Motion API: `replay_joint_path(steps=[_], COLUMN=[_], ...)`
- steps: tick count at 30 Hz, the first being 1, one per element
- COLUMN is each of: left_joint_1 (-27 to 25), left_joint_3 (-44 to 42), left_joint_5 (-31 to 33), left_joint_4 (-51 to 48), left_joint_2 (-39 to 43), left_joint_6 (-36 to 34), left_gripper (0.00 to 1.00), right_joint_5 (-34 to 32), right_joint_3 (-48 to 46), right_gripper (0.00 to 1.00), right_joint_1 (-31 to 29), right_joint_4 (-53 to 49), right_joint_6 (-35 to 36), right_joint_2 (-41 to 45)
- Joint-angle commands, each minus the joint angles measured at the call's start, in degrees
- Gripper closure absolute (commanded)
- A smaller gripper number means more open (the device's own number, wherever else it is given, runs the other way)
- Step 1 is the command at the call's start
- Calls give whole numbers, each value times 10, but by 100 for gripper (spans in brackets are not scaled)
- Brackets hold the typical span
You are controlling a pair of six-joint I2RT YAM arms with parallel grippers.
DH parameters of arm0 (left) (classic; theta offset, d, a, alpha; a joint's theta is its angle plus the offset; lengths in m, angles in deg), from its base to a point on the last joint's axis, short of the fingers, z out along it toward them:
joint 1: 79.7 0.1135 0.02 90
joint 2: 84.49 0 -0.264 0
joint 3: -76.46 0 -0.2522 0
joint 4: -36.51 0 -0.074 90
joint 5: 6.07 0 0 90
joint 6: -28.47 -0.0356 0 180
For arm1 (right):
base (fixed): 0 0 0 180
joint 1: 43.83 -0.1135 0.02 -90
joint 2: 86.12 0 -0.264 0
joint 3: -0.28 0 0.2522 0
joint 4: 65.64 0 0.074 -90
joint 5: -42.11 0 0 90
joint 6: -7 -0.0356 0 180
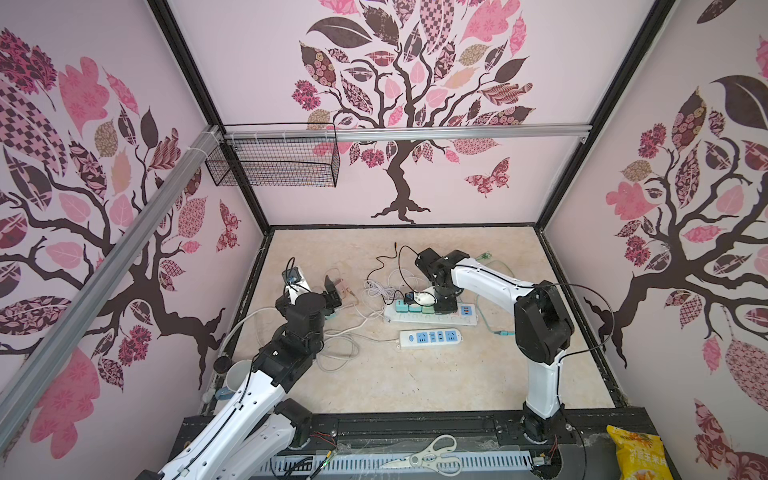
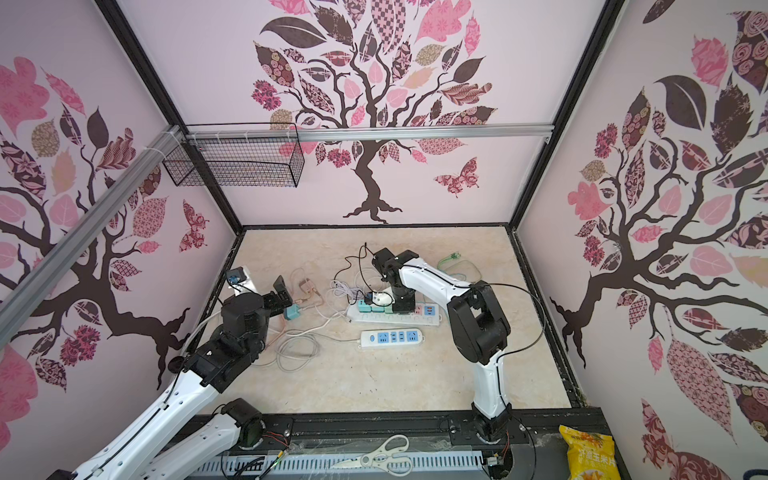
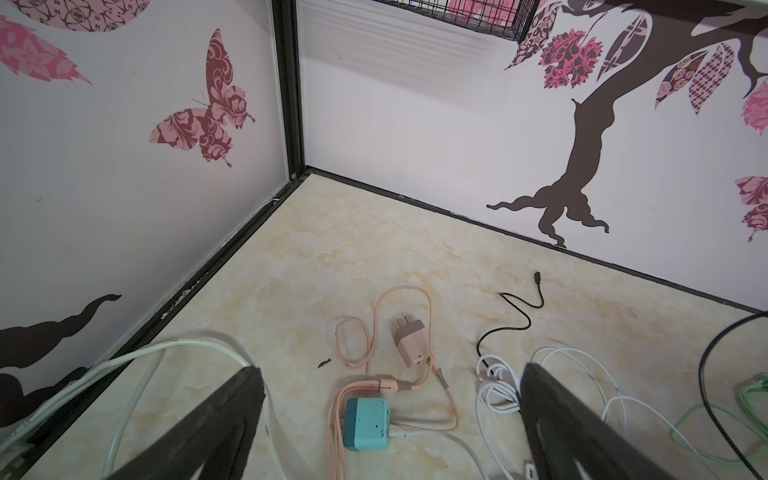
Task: Insert the plug
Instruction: 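Push the teal charger into the socket beside the pale green charger, then open the right gripper and raise it off the teal charger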
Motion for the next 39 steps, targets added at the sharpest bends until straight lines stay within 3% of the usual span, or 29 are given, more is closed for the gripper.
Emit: replay_joint_path(steps=[1,13,17,27,28,29,30,31,36,39], left_joint_1=[2,2,2,2,2,2,3,3,2,2], left_joint_3=[13,15,14,21,21,21,23,23,25,30], left_joint_5=[5,4,5,-4,-5,-9,-16,-22,-28,-47], left_joint_4=[-1,-6,-4,-6,-7,-7,-8,-10,-8,-15], left_joint_2=[-2,2,4,-3,-3,-3,-4,-4,-11,-11], left_joint_6=[-6,-9,-10,-6,-8,-12,-18,-22,-17,-18], left_gripper=[2,2,2,2,2,2,2,2,2,2], right_joint_5=[50,81,79,72,70,71,71,72,71,54], right_joint_3=[-31,-63,-46,-25,-29,-33,-37,-43,-102,-95], right_gripper=[88,90,85,58,49,30,23,1,0,0], right_joint_1=[8,9,9,11,11,11,11,11,11,10], right_joint_4=[52,83,69,66,69,68,68,68,98,110], right_joint_6=[17,38,28,1,-7,-17,-30,-36,-76,-186], right_joint_2=[-67,-76,-75,41,53,65,79,91,171,213])
